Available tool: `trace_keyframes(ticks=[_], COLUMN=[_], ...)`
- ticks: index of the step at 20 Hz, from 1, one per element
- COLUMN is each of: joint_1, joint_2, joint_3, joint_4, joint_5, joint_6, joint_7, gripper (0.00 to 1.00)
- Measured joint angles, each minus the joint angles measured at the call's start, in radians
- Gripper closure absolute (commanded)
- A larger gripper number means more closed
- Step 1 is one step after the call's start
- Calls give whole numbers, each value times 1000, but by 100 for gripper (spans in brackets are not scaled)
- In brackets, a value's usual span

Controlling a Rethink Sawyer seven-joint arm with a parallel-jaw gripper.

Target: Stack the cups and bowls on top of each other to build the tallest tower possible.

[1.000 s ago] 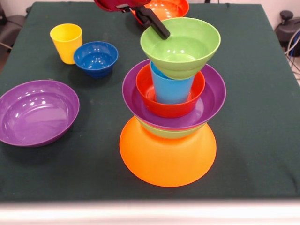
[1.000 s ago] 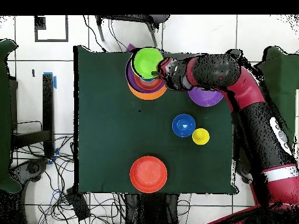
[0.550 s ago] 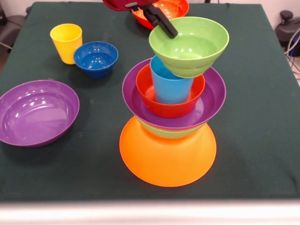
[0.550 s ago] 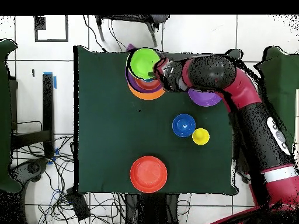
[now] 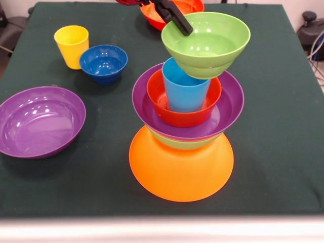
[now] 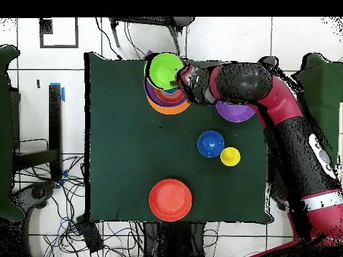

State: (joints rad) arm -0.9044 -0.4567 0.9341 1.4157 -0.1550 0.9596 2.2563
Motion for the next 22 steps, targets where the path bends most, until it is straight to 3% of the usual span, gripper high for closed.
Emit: trace_keyframes(ticks=[22], joint_1=[-27], joint_2=[3], joint_3=[4], joint_4=[2], joint_5=[-18], joint_6=[0], joint_7=[0], gripper=[100])
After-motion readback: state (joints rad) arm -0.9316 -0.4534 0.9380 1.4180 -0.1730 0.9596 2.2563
